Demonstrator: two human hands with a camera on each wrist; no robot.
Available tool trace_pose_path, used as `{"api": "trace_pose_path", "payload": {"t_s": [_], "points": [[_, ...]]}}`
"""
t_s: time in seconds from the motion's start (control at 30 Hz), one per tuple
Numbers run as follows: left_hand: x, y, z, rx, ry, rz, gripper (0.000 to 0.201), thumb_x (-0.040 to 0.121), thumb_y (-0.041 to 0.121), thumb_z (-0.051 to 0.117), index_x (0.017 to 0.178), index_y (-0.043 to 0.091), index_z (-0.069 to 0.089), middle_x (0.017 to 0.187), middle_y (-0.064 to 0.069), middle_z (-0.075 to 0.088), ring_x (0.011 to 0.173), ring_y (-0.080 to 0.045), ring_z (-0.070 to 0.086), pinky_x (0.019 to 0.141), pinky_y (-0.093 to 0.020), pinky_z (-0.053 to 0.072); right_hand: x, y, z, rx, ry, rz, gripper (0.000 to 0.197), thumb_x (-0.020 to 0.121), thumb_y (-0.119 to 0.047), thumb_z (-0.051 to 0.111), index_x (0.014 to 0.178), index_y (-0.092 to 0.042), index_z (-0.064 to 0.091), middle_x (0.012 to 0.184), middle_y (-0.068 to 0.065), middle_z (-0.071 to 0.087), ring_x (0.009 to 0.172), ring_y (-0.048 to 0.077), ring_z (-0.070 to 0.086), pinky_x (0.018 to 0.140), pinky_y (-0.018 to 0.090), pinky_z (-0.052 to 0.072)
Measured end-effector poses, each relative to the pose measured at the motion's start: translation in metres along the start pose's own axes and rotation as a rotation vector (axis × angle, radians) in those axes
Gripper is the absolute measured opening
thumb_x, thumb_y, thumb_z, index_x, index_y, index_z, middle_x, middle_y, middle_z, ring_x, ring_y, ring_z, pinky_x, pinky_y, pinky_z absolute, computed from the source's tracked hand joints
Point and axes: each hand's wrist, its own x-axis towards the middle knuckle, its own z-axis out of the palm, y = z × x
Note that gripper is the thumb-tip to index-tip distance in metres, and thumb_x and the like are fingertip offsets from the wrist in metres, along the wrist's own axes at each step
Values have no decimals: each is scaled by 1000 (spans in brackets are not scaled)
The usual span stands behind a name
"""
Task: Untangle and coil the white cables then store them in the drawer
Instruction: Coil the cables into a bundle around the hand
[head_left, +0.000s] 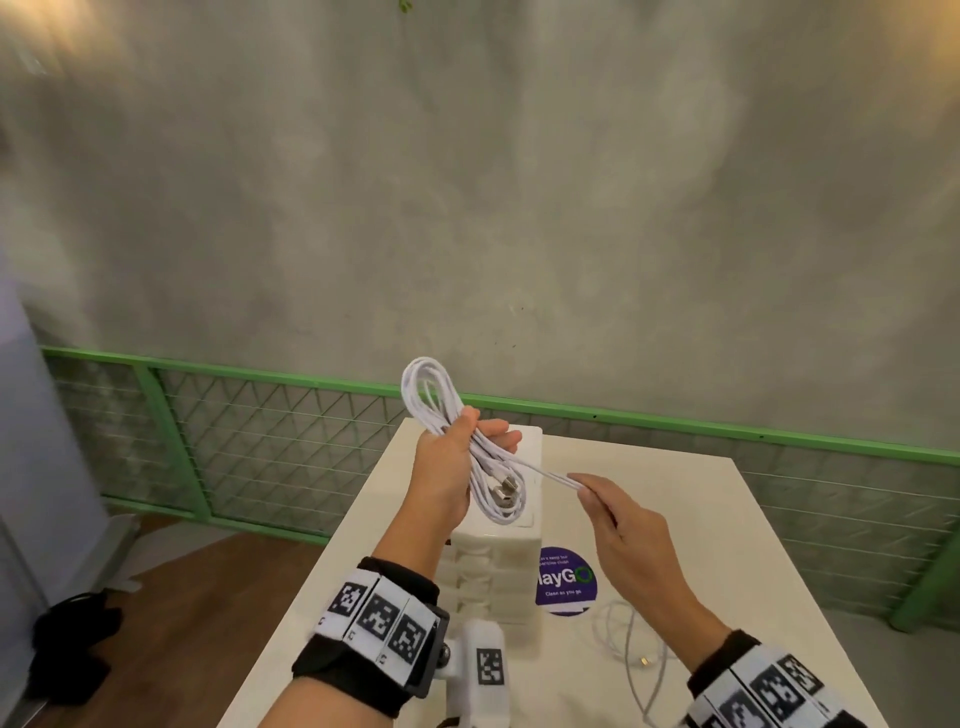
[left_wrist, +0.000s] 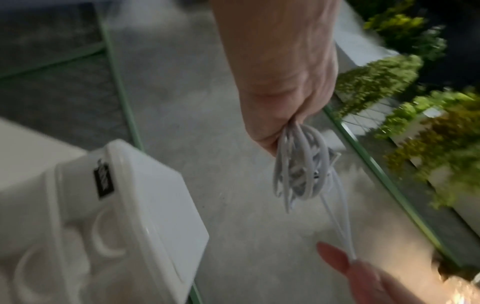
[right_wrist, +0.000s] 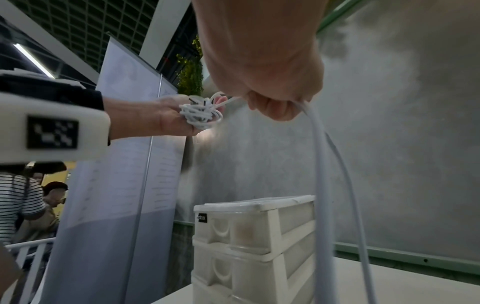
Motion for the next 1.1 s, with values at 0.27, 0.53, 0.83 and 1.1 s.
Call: {"api": "trace_pose_path", "payload": {"t_s": [0.27, 0.53, 0.83, 1.1], "points": [[1, -7, 12, -208, 70, -44, 29, 98, 12, 42, 70, 9, 46, 38, 5, 46, 33, -9, 46, 51, -27, 54, -22, -13, 9, -395, -410, 51, 44, 99, -29, 28, 142, -38, 23, 113, 8, 65, 100, 28, 59, 75, 34, 44], [9, -29, 2, 287, 202, 104, 11, 98, 17, 42, 89, 10, 44, 57, 0, 42, 32, -5, 40, 44, -23, 38, -50, -40, 10, -833, -341, -395, 28, 47, -43, 79, 53, -27, 58, 39, -8, 51, 26, 8, 44, 36, 22, 7], [-13, -57, 17, 803, -90, -186, 60, 94, 58, 24, 80, 9, 56, 66, -4, 56, 60, -16, 53, 58, -26, 42, 1, -74, -23, -436, -374, -150, 31, 70, -52, 67, 81, -24, 70, 81, -3, 68, 72, 13, 57, 58, 22, 39], [-36, -51, 16, 611, -413, -304, 75, 73, 77, 20, 72, 17, 66, 62, -7, 64, 59, -15, 61, 54, -19, 46, 12, -50, -23, -204, -518, 99, 34, 57, -44, 81, 71, -16, 68, 73, 2, 70, 77, 22, 68, 64, 32, 51]]}}
